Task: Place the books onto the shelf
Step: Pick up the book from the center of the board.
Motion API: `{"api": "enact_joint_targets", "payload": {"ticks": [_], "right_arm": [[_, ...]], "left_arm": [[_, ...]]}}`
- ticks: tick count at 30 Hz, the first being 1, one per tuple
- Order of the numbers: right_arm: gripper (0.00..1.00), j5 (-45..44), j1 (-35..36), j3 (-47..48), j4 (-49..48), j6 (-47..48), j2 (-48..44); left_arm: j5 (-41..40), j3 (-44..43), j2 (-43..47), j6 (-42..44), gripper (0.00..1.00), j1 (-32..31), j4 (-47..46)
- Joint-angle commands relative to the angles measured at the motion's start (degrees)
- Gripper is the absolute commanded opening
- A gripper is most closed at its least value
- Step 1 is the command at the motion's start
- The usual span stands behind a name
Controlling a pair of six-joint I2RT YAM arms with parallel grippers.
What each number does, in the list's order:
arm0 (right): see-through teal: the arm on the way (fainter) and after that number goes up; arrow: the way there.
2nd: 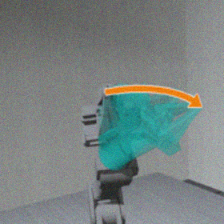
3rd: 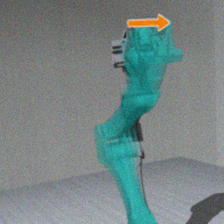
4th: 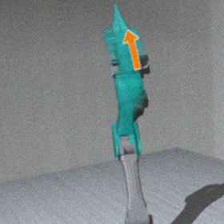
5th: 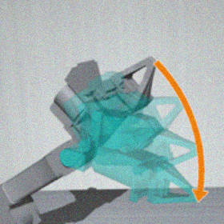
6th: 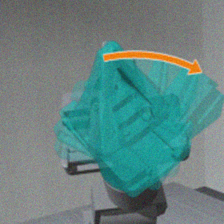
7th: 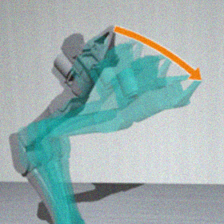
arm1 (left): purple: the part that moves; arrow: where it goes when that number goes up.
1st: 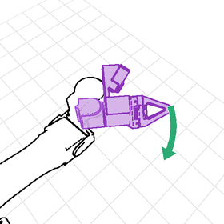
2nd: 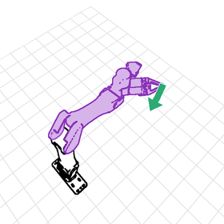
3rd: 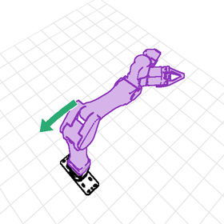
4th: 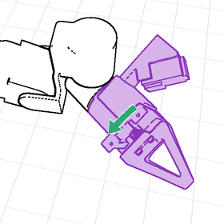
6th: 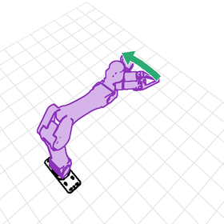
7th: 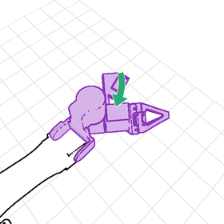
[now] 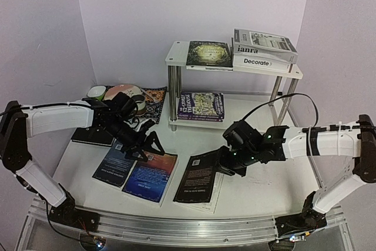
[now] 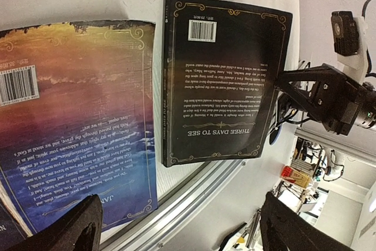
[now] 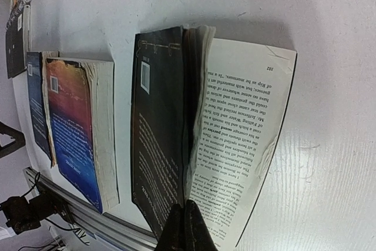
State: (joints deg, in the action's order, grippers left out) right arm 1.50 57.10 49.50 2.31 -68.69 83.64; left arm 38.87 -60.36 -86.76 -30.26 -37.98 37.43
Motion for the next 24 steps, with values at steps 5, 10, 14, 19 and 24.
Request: {"api": "enact_joint_targets", "payload": {"ticks": [5, 10, 14, 19, 24], "right_arm": [[0.25, 2.3, 0.3, 2.2, -1.2, 1.3, 4.7], [0.43, 1.2, 0.2, -3.0, -8.4, -0.8, 4.3], [0.47, 2.6, 0.2, -3.6, -11.6, -0.6, 5.8], [0.29, 4.2, 0.1, -3.2, -13.3, -1.0, 7.9], [0.04, 3.3, 0.1, -2.3, -11.4, -1.4, 5.7]], "left_arm": [[3.8, -0.9, -4.9, 0.3, 0.93, -0.5, -2.8], [2.9, -0.7, -4.5, 0.9, 0.93, -0.7, -2.8], [2.8, -0.6, -4.5, 0.9, 0.93, -0.8, -2.9], [2.9, -0.9, -4.1, 1.2, 0.93, -0.8, -2.7], [3.4, -1.7, -3.4, 1.6, 0.93, -0.8, -2.3]]}}
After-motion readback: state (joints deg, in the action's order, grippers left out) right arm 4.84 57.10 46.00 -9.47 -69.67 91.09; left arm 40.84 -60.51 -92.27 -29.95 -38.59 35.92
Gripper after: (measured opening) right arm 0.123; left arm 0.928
